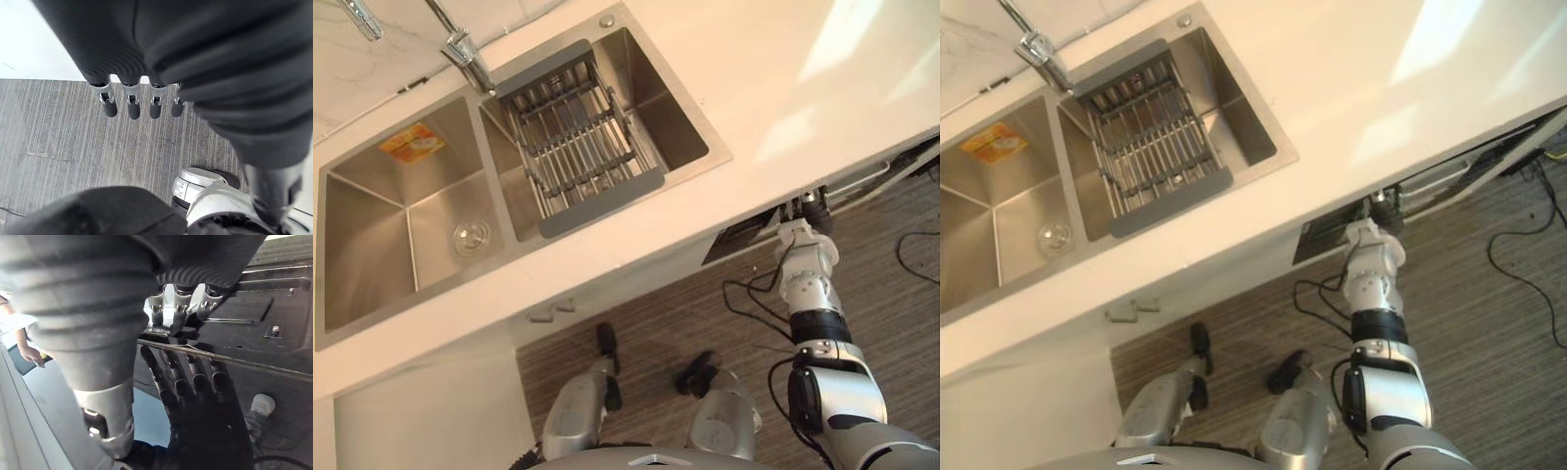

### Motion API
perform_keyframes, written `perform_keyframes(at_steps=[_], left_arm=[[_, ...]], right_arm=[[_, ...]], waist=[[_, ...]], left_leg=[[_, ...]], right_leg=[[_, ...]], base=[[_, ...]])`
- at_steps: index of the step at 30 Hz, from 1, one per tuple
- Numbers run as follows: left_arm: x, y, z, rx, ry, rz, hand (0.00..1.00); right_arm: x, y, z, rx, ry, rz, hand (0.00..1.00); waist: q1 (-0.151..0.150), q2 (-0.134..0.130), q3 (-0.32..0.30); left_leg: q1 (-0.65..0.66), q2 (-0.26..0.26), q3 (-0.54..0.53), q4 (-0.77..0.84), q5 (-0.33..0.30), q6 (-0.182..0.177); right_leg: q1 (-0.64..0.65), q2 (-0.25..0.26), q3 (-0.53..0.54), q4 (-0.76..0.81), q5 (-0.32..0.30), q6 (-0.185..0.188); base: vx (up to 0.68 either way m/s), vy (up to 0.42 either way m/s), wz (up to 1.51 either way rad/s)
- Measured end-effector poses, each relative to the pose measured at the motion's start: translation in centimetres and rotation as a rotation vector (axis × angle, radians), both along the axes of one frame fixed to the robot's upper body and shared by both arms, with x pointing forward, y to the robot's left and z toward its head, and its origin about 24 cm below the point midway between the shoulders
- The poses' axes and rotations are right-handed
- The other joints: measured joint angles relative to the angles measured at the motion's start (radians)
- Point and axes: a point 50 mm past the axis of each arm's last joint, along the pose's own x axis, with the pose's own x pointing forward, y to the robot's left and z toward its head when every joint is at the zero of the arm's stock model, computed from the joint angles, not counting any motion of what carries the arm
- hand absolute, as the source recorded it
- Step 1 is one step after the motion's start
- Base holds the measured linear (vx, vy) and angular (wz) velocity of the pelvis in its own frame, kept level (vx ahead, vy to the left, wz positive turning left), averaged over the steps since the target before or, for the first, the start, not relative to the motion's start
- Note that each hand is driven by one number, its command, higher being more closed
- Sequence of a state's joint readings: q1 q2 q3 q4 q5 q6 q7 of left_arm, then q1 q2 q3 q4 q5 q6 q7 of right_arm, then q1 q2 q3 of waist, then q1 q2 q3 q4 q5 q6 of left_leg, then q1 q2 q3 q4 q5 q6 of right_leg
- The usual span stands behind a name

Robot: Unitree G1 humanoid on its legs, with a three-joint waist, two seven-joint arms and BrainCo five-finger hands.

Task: Walk over to the sink, pick up the cup, carry it to the dishwasher, place the cup inside the dishwasher, then close the dishwasher door

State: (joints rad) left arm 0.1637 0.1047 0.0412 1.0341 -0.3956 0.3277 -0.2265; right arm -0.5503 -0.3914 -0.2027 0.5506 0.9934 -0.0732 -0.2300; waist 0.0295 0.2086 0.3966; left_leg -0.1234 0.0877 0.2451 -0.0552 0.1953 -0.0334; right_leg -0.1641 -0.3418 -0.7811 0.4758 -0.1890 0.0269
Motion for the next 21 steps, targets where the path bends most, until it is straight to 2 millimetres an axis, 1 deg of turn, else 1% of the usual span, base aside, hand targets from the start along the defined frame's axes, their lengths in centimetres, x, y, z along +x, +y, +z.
perform_keyframes(at_steps=[1, 3, 4, 5, 6, 8, 9, 10, 11, 14, 16, 17, 18, 19, 20, 21], left_arm=[[0.0, 0.0, 0.0, 0.000, -0.002, -0.001, 0.00], [0.2, 0.1, 0.0, 0.003, -0.023, -0.003, 0.00], [0.3, 0.1, 0.0, 0.004, -0.031, -0.003, 0.00], [0.4, 0.2, 0.1, 0.004, -0.048, -0.001, 0.00], [0.4, 0.3, 0.1, 0.011, -0.063, 0.006, 0.00], [-0.3, 0.6, 0.0, 0.024, -0.067, 0.017, 0.00], [-0.7, 1.0, 0.1, 0.041, -0.075, 0.020, 0.00], [-0.9, 1.2, 0.1, 0.046, -0.074, 0.023, 0.00], [-1.3, 1.5, 0.1, 0.051, -0.076, 0.045, 0.00], [-1.5, 2.5, 0.3, 0.064, -0.077, 0.082, 0.00], [-1.6, 3.6, 0.5, 0.080, -0.081, 0.110, 0.00], [-1.5, 3.9, 0.6, 0.085, -0.085, 0.119, 0.00], [-1.4, 4.6, 0.7, 0.092, -0.096, 0.139, 0.00], [-1.0, 5.3, 1.0, 0.103, -0.117, 0.139, 0.00], [-0.8, 5.5, 1.1, 0.107, -0.129, 0.136, 0.00], [-0.6, 5.6, 1.2, 0.110, -0.138, 0.134, 0.00]], right_arm=[[-0.1, 0.1, 0.0, -0.032, 0.013, 0.009, 0.00], [-0.6, 0.8, -0.7, -0.226, 0.104, 0.054, 0.00], [-0.9, 1.0, -1.0, -0.285, 0.126, 0.068, 0.00], [-1.4, 1.7, -2.0, -0.390, 0.185, 0.110, 0.00], [-2.2, 2.5, -3.6, -0.485, 0.258, 0.156, 0.00], [-3.5, 3.5, -6.2, -0.594, 0.366, 0.223, 0.00], [-5.0, 4.2, -8.6, -0.667, 0.457, 0.276, 0.00], [-5.7, 4.3, -9.5, -0.676, 0.486, 0.291, 0.00], [-7.0, 4.3, -10.9, -0.691, 0.541, 0.305, 0.00], [-10.3, 3.5, -14.0, -0.746, 0.689, 0.317, 0.00], [-13.3, 3.4, -17.5, -0.724, 0.848, 0.347, 0.00], [-14.1, 3.5, -18.3, -0.711, 0.884, 0.357, 0.00], [-15.6, 3.9, -19.8, -0.669, 0.948, 0.375, 0.00], [-17.1, 4.3, -21.1, -0.631, 1.005, 0.391, 0.00], [-17.8, 4.5, -21.7, -0.614, 1.032, 0.398, 0.00], [-19.2, 4.7, -22.7, -0.577, 1.087, 0.408, 0.00]], waist=[[0.000, 0.000, 0.000], [-0.002, -0.001, -0.002], [-0.002, -0.001, -0.003], [0.000, -0.010, -0.014], [0.003, -0.021, -0.023], [0.008, -0.039, -0.054], [0.019, -0.059, -0.078], [0.022, -0.068, -0.086], [0.026, -0.086, -0.103], [0.023, -0.126, -0.127], [0.024, -0.171, -0.150], [0.025, -0.179, -0.155], [0.026, -0.197, -0.165], [0.025, -0.209, -0.171], [0.026, -0.212, -0.173], [0.023, -0.209, -0.180]], left_leg=[[0.001, 0.001, 0.003, -0.001, 0.000, 0.000], [0.006, 0.003, 0.007, -0.004, -0.001, -0.001], [0.008, 0.006, 0.008, -0.004, -0.001, -0.001], [0.012, 0.012, 0.013, -0.003, 0.003, -0.004], [0.029, 0.016, 0.018, -0.005, 0.003, -0.009], [0.044, 0.018, 0.032, -0.018, 0.002, -0.009], [0.059, 0.021, 0.036, -0.021, -0.005, -0.016], [0.063, 0.021, 0.039, -0.021, -0.010, -0.016], [0.067, 0.023, 0.045, -0.021, -0.019, -0.019], [0.077, 0.017, 0.051, -0.022, -0.034, -0.017], [0.091, 0.009, 0.051, -0.022, -0.049, -0.015], [0.095, 0.007, 0.050, -0.023, -0.052, -0.013], [0.096, 0.001, 0.039, -0.028, -0.062, -0.013], [0.103, -0.007, 0.024, -0.029, -0.078, -0.008], [0.108, -0.008, 0.016, -0.030, -0.083, -0.006], [0.112, -0.012, -0.008, -0.030, -0.087, -0.001]], right_leg=[[0.000, 0.000, 0.001, 0.000, 0.000, 0.000], [0.003, 0.010, 0.006, -0.008, 0.003, -0.001], [0.008, 0.016, 0.007, -0.017, 0.007, -0.001], [0.014, 0.023, 0.008, -0.032, 0.013, -0.003], [0.032, 0.032, 0.012, -0.046, 0.016, -0.002], [0.044, 0.043, 0.021, -0.063, 0.019, 0.003], [0.061, 0.055, 0.022, -0.087, 0.027, 0.010], [0.064, 0.057, 0.024, -0.094, 0.029, 0.012], [0.070, 0.063, 0.028, -0.110, 0.035, 0.016], [0.087, 0.067, 0.029, -0.138, 0.047, 0.029], [0.104, 0.060, 0.027, -0.142, 0.051, 0.032], [0.112, 0.058, 0.024, -0.143, 0.052, 0.034], [0.128, 0.051, 0.009, -0.144, 0.054, 0.040], [0.150, 0.041, -0.009, -0.143, 0.056, 0.052], [0.163, 0.036, -0.016, -0.135, 0.061, 0.059], [0.169, 0.026, -0.013, -0.095, 0.090, 0.085]], base=[[-0.04, -0.050, -0.08], [-0.01, -0.055, -0.05], [0.02, -0.058, -0.07], [0.04, -0.068, -0.08], [0.05, -0.068, -0.10], [0.08, -0.063, -0.08], [0.09, -0.054, -0.08], [0.10, -0.039, -0.12], [0.09, -0.017, -0.10], [0.09, 0.008, -0.05], [0.10, 0.025, 0.02], [0.06, 0.027, 0.12], [0.06, 0.032, 0.31], [0.05, 0.039, 0.37], [0.08, 0.037, 0.56], [0.07, 0.052, 0.51]])
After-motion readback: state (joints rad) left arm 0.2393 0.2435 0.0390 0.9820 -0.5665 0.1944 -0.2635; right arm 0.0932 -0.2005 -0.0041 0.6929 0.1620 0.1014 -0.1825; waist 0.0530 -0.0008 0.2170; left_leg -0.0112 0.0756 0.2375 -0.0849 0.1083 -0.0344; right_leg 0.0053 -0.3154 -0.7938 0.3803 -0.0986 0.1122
